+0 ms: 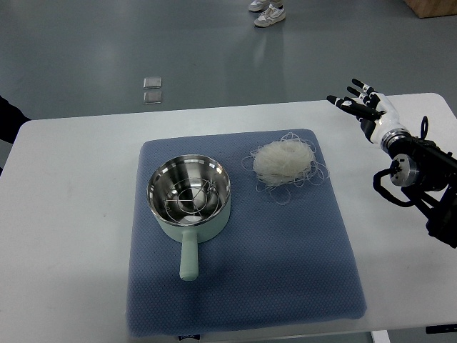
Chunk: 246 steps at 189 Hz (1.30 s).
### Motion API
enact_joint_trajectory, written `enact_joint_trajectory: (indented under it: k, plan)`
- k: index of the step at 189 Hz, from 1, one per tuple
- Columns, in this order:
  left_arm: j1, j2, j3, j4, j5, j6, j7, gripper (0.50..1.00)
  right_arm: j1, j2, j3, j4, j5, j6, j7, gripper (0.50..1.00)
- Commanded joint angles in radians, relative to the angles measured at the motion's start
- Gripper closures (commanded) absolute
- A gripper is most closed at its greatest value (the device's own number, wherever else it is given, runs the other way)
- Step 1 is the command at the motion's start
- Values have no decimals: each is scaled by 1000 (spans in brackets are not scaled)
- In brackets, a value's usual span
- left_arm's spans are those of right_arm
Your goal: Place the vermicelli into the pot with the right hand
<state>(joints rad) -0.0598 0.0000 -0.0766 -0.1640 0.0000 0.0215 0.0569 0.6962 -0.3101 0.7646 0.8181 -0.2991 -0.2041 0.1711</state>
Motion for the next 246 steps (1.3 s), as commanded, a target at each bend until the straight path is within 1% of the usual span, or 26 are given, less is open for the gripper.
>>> enact_joint_trajectory:
  k: [1,165,231,246]
  plan:
    - [0,0,1,-3,2,0,0,500,-3,0,1,1,0,0,1,579]
    - [18,0,1,1,0,0,0,500,3,-6,2,0,-3,3,2,579]
    - [18,0,1,-14,0,0,0,500,3,-9,-14,3,-23,5,1,579]
    - [21,0,0,-12,0,5,-2,500,5,-14,-18,4,-23,26,1,579]
